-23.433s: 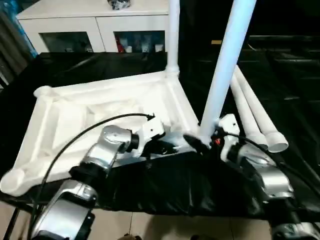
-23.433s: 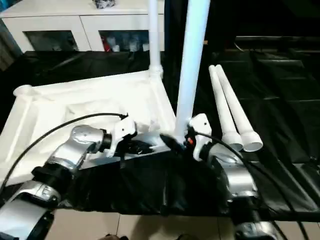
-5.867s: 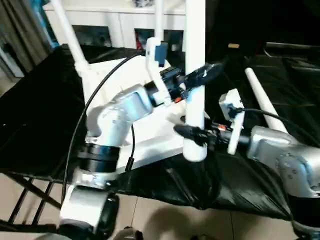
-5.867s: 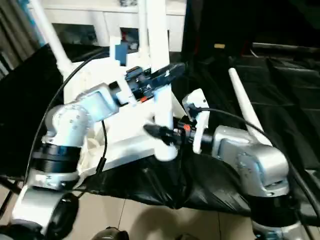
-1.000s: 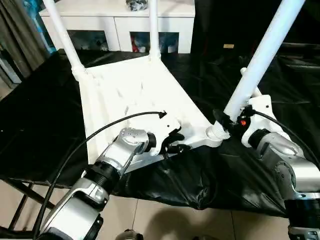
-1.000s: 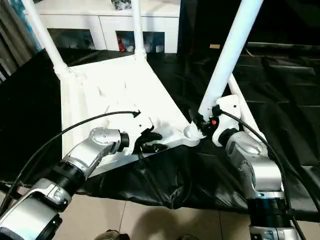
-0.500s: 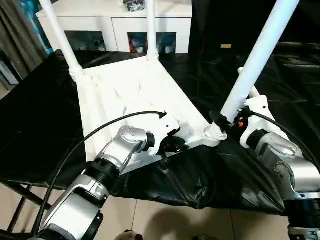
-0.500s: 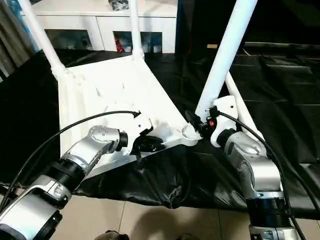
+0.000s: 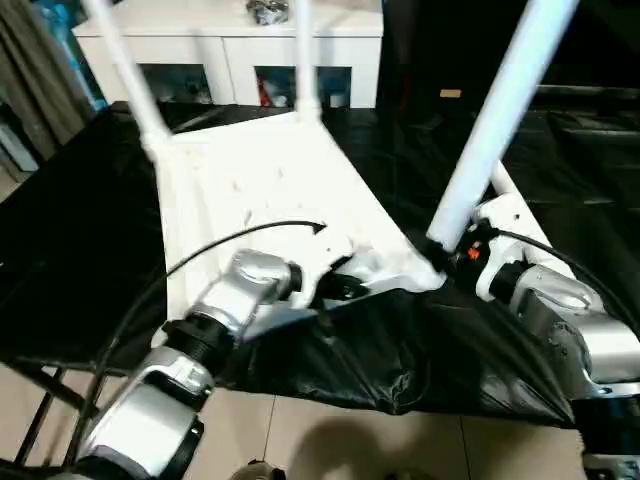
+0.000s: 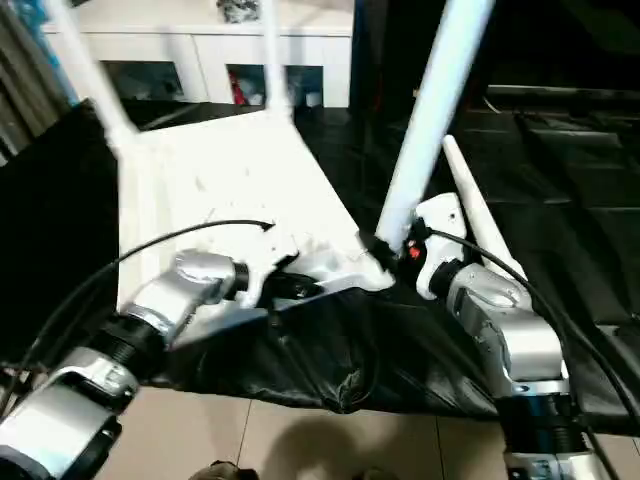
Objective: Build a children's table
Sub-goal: Insert table leg to table base
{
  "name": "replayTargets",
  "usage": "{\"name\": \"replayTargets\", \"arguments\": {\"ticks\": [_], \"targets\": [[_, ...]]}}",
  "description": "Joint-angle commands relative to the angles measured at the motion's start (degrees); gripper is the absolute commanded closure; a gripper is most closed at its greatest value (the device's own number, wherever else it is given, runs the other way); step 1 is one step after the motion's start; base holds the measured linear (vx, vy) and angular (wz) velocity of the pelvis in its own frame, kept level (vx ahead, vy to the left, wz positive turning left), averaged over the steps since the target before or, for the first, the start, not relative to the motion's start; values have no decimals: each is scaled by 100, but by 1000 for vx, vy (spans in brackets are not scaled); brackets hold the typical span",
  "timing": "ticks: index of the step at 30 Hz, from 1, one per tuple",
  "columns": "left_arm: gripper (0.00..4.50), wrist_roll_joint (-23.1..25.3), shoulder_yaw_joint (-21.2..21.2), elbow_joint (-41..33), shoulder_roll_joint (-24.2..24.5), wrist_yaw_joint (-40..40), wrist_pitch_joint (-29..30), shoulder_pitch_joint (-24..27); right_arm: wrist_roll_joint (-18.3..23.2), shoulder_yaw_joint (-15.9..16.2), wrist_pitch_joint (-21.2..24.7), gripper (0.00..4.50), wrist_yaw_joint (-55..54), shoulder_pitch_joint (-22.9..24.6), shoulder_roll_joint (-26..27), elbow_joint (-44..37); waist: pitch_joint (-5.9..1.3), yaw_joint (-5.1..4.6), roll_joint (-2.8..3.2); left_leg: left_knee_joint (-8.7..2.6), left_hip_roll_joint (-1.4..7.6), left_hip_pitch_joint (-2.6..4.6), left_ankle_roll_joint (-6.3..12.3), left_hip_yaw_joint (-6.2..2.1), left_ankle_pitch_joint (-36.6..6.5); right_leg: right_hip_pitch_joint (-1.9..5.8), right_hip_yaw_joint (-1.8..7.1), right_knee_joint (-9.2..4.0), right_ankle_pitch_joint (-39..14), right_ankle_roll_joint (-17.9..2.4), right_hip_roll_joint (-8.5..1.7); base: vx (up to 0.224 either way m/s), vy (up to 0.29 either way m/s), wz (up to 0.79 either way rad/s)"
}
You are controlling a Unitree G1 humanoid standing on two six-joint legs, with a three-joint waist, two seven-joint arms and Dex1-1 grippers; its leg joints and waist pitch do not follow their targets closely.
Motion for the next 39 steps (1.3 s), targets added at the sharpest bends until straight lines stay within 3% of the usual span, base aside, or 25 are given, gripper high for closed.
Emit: {"name": "replayTargets", "arguments": {"ticks": [1,4,5,7,9,12,14,22,31,39], "targets": [[450,-59,-87,-170,88,-490,-401,110,50,-6,34,261,114,-109,-76,39,-410,-4,-145,-493,256,150,63,-169,-1893,235,204,-571,-2437,-958,-315,0,0,0],[450,-127,-248,-551,335,-1123,-678,348,85,65,139,261,307,-110,-151,49,-441,27,-103,-487,279,139,79,-176,-1701,253,226,-493,-1986,-1115,-343,0,0,0],[450,-118,-273,-600,375,-1181,-667,378,90,87,152,261,350,-101,-168,42,-441,35,-92,-479,281,169,107,-144,-1657,223,233,-486,-1824,-1200,-323,0,0,0],[450,-109,-296,-688,465,-1325,-785,464,117,145,210,261,448,-65,-189,18,-445,51,-115,-476,289,183,122,-130,-1611,218,240,-476,-1707,-1254,-317,0,0,0],[450,-93,-263,-685,486,-1311,-756,492,159,196,313,261,525,-28,-209,-9,-446,107,-101,-477,294,167,155,-122,-1462,243,239,-438,-1540,-1299,-324,0,0,0],[450,-9,-222,-559,490,-1221,-789,471,210,297,426,261,660,56,-236,-83,-432,145,-107,-483,292,169,115,-120,-1511,245,242,-454,-1700,-1256,-337,0,0,0],[450,16,-185,-463,486,-1203,-806,452,319,351,551,261,775,156,-238,-222,-400,138,-132,-503,286,172,47,-128,-1711,234,241,-501,-2096,-1134,-341,0,0,0],[450,10,-137,-501,534,-1366,-894,479,279,446,687,261,897,225,-353,-351,-397,127,-130,-519,287,189,-52,-145,-1870,216,251,-528,-2339,-1024,-349,0,0,0],[450,-2,-122,-479,519,-1465,-856,421,137,388,380,261,790,199,-277,-41,-404,131,-118,-516,285,180,-27,-142,-1806,220,249,-517,-2164,-1084,-348,0,0,0],[450,35,-65,-438,485,-1428,-836,384,430,174,367,261,855,313,-100,150,-402,125,-114,-530,293,189,-48,-146,-1908,221,248,-520,-2166,-1105,-347,0,0,0]]}}
